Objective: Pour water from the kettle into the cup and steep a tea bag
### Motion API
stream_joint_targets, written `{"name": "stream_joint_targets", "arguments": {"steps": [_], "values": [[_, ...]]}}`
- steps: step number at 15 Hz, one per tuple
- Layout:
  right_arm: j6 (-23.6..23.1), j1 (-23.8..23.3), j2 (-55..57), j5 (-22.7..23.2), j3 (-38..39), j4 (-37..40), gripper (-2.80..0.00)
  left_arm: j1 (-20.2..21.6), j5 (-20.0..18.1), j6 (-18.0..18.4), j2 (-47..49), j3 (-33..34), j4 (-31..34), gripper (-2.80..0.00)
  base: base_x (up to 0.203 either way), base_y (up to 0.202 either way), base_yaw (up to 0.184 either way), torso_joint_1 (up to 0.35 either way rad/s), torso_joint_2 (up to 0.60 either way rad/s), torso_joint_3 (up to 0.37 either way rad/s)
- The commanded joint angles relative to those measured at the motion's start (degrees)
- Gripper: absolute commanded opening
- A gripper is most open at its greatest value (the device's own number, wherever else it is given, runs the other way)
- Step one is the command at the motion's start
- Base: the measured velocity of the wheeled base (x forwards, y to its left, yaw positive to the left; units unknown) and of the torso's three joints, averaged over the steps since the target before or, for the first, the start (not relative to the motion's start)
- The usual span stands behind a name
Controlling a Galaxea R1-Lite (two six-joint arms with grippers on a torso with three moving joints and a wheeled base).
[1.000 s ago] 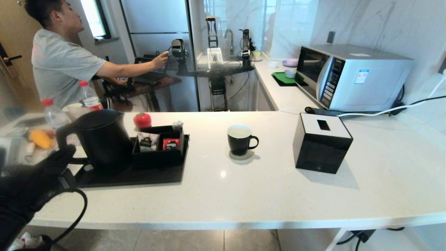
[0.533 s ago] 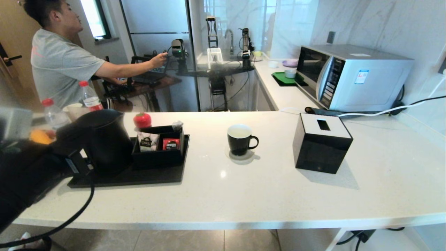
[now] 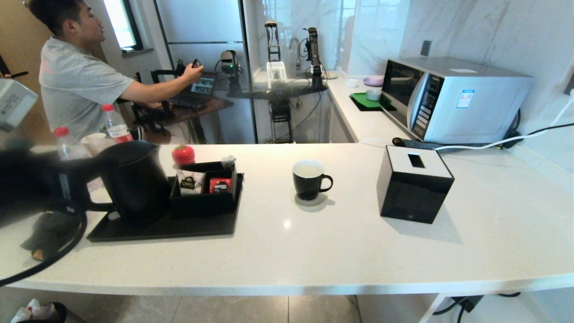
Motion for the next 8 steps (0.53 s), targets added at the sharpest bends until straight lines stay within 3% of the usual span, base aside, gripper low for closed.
{"name": "stream_joint_targets", "arguments": {"steps": [1,8], "values": [[-0.06,0.06,0.07,0.02,0.0,-0.02,-2.8,-0.67,-0.03,0.01,3.57,-4.75,6.85,-2.8,0.0,0.0,0.0,0.0,0.0,0.0],[-0.06,0.0,0.07,0.02,0.0,-0.02,-2.8,-1.25,-0.04,0.01,22.61,-17.62,9.39,-2.8,0.0,0.0,0.0,0.0,0.0,0.0]]}}
